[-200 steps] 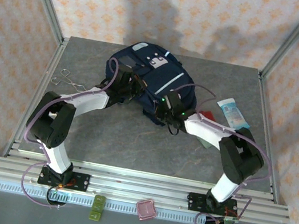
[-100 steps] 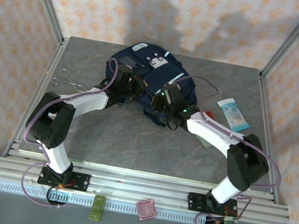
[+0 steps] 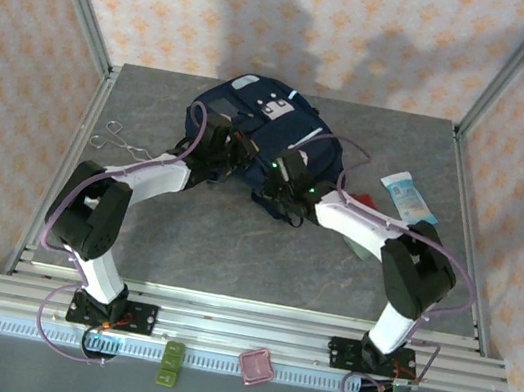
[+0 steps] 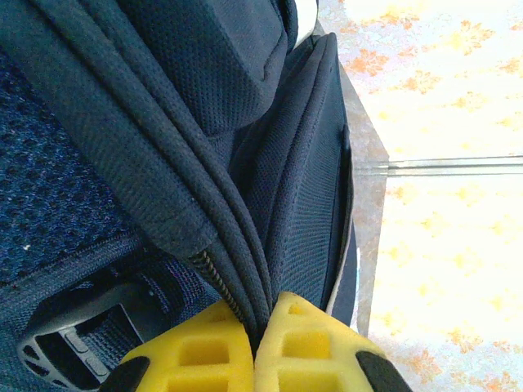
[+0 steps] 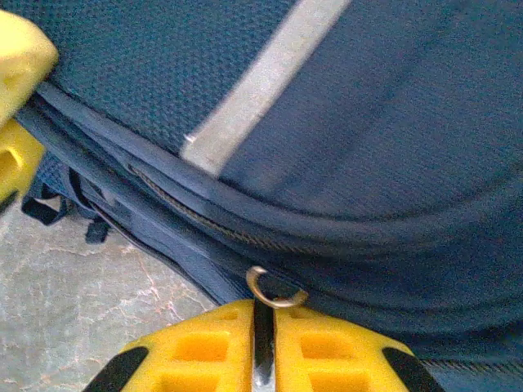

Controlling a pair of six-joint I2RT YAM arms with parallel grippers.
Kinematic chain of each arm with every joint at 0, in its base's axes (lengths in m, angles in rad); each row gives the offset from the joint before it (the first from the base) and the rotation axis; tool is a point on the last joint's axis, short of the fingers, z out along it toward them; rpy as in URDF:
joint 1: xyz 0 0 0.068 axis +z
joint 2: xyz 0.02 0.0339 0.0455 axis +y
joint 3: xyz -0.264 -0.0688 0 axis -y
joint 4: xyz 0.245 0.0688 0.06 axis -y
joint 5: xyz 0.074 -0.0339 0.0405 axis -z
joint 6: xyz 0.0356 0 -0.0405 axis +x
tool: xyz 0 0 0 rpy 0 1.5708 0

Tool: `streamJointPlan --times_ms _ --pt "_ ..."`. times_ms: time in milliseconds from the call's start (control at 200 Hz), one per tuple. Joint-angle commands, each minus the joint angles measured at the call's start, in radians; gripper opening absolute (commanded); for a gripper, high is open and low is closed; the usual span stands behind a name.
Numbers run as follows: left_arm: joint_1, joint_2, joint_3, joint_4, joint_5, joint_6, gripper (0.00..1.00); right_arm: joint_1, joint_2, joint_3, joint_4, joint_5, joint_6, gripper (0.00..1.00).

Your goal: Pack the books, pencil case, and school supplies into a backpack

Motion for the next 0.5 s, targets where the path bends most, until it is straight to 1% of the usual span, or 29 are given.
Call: streamJointPlan --times_ms 0,60,90,125,185,225,325,390,425,471,496 --pt "-0.008 -0.076 0.013 0.111 0.054 -0.012 0.0 0.005 0.043 0.049 -0.011 0.03 -0.004 0.13" --pt "-0.009 -0.076 0.012 0.111 0.054 -0.012 0.0 0.006 0.057 0.06 -0.014 0.034 0.0 0.09" --pt "-0.009 -0.075 0.011 0.111 0.054 -0.013 0.0 0.007 0.065 0.067 -0.024 0.038 0.001 0.09" --pt "-0.01 -0.074 0.01 0.112 0.053 -0.015 0.0 0.007 0.075 0.075 -0.035 0.046 0.006 0.11" --pt "-0.01 -0.073 0.011 0.116 0.054 -0.016 0.0 0.007 0.087 0.081 -0.053 0.065 0.021 0.17" --pt "-0.01 -0.072 0.012 0.118 0.055 -0.017 0.0 0.007 0.092 0.082 -0.059 0.073 0.027 0.2" --pt "-0.01 -0.073 0.012 0.119 0.055 -0.018 0.0 0.007 0.103 0.079 -0.069 0.078 0.038 0.18" --pt "-0.01 -0.074 0.013 0.12 0.054 -0.016 0.0 0.007 0.109 0.073 -0.075 0.091 0.046 0.2" --pt "-0.009 -0.073 0.012 0.121 0.055 -0.016 0.0 0.007 0.109 0.068 -0.074 0.095 0.047 0.17" --pt "-0.009 -0.075 0.013 0.121 0.055 -0.018 0.0 0.007 0.105 0.062 -0.07 0.101 0.049 0.1" --pt "-0.01 -0.075 0.012 0.121 0.054 -0.018 0.0 0.007 0.102 0.06 -0.069 0.105 0.05 0.09"
